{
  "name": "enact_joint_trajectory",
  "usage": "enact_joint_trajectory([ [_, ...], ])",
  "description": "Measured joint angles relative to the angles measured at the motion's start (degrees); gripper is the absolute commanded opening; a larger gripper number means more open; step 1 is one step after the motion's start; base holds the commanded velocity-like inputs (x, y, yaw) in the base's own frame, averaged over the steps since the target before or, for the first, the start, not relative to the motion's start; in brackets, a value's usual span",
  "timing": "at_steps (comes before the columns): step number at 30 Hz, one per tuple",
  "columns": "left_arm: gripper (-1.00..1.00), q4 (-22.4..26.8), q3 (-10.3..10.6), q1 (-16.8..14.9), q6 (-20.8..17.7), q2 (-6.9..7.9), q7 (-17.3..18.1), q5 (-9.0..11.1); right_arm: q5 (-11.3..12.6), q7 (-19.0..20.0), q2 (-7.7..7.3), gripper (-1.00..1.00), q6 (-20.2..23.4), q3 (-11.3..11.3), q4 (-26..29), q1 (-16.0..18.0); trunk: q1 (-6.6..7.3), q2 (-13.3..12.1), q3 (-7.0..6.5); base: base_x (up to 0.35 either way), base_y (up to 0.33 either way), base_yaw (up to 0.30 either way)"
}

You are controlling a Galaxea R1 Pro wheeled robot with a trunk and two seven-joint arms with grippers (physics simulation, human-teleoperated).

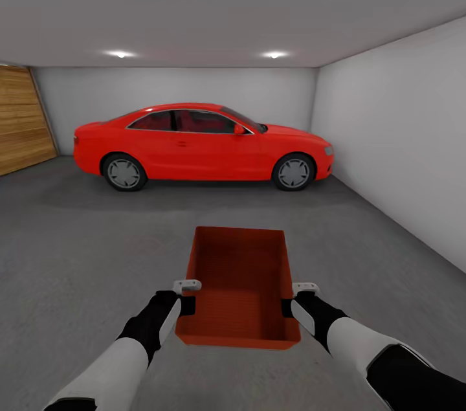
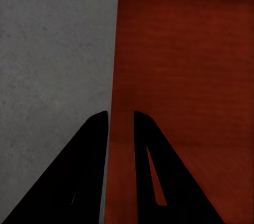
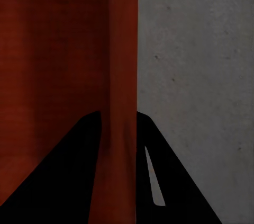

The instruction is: Move the two storage containers from the living room to the garage. In the garage, place one container on the floor and stack the other container on top of it (either order is fine).

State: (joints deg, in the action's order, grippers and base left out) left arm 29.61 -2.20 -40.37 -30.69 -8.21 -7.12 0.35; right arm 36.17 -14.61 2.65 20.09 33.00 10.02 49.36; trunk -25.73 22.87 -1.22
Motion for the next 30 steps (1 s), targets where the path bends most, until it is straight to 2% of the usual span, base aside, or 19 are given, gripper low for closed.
enact_joint_trajectory([
  [16,-1.0,0.0,0.1,0.0,0.0,-0.02,0.0,0.0,0.1,0.0,-0.06,-1.0,0.0,0.1,0.0,0.0,0.0,0.0,0.0,0.322,0.0,-0.006],
  [30,-1.0,-0.1,0.0,0.0,0.0,-0.01,0.0,0.0,-0.1,0.0,-0.01,-1.0,0.1,-0.1,0.0,0.0,0.0,0.0,0.0,0.322,0.0,-0.23],
])
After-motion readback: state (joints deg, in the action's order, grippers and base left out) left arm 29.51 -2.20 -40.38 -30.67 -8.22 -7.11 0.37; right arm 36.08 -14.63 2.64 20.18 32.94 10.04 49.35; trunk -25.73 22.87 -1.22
